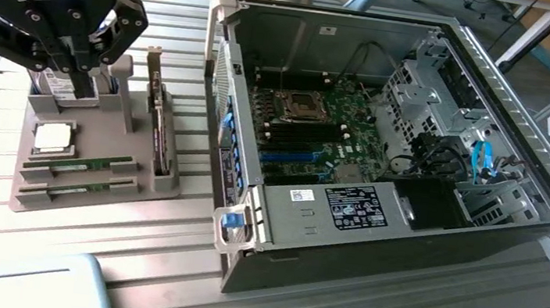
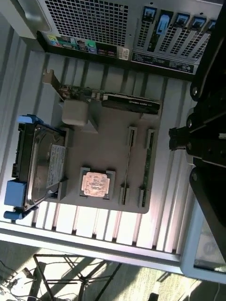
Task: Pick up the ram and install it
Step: 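Pick up the ram and move it above insertion slot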
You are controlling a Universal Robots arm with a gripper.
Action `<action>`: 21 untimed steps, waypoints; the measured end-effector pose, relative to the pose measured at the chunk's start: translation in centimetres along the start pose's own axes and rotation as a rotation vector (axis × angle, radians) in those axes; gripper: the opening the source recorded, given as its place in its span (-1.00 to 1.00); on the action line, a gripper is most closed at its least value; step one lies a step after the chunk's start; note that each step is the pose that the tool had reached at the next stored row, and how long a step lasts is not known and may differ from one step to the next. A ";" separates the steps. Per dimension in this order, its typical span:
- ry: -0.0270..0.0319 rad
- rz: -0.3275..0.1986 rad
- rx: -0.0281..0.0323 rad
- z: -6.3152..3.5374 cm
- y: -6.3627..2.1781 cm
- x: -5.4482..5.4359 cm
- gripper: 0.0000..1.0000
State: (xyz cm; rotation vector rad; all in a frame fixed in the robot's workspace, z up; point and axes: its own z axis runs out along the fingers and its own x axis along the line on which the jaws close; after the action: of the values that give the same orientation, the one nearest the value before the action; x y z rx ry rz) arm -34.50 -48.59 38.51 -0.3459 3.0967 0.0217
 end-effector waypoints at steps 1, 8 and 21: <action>0.0004 -0.031 -0.0008 0.03 0.00 0.0 -0.79; 0.0018 -0.160 -0.0043 0.16 0.00 0.0 -0.79; 0.0047 -0.424 -0.0114 0.40 -0.01 0.0 -0.79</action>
State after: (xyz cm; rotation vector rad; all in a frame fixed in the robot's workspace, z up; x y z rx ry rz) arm -34.50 -48.59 38.11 -0.9914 2.9576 0.0296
